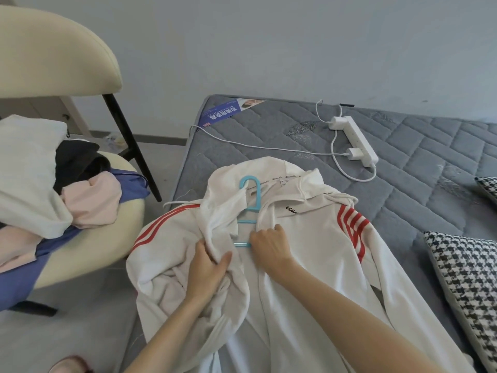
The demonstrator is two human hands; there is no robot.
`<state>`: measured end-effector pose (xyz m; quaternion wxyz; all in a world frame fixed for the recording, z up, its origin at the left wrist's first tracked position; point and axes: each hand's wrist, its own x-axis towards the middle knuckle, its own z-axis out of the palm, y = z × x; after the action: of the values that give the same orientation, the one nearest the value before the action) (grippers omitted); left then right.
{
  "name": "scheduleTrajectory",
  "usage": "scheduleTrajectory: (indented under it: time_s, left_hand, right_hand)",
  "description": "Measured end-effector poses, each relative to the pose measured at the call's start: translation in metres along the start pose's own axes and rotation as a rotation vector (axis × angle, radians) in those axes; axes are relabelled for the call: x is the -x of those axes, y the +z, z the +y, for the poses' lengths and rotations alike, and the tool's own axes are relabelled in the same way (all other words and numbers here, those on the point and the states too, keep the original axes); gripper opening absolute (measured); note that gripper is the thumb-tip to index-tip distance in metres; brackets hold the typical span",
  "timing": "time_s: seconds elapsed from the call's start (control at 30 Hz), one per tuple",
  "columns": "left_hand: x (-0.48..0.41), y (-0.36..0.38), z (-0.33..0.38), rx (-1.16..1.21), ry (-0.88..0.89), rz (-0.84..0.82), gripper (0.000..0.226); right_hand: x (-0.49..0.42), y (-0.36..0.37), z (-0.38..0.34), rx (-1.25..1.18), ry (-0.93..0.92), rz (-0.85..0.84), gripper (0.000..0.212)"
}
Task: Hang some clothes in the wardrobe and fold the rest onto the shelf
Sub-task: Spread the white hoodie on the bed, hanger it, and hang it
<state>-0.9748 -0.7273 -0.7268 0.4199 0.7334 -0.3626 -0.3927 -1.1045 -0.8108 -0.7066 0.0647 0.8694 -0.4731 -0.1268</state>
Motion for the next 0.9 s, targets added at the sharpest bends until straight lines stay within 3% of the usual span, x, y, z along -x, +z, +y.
scheduleTrajectory:
  time_s: [0.13,0.17,0.23,0.37,0.6,0.77,0.9]
  left_hand:
    - [0.003,0.005,-0.003,-0.046,0.025,-0.02,0.037]
    - [0.001,0.005,-0.001,-0.02,-0.003,-0.01,0.039]
    - [-0.002,0.006,0.002,0.016,-0.045,-0.012,0.041]
    - [-0.004,0.007,0.01,-0.024,-0.003,-0.137,0.046]
    - [-0.002,0.018,0.031,-0.181,-0.018,-0.346,0.043]
    - [0.026,0.005,0.024,-0.182,-0.004,-0.392,0.042]
    - [0.055,-0.023,0.01,-0.334,0.127,-0.391,0.016]
  right_hand:
    - [-0.008,-0.003,0.021,0.037,0.22,0.062,0.019]
    - [-0.01,0.0,0.024,0.012,0.2,-0.01,0.012]
    - [-0.018,0.004,0.031,-0.013,0.17,-0.079,0.02]
    - [-0.027,0.0,0.04,-0.051,0.202,-0.033,0.022]
    - [-0.003,0.016,0.039,-0.564,0.299,0.069,0.032]
    - [0.056,0.005,0.033,-0.764,0.207,0.119,0.022]
    - [0.109,0.001,0.013,-0.802,0.106,0.148,0.019]
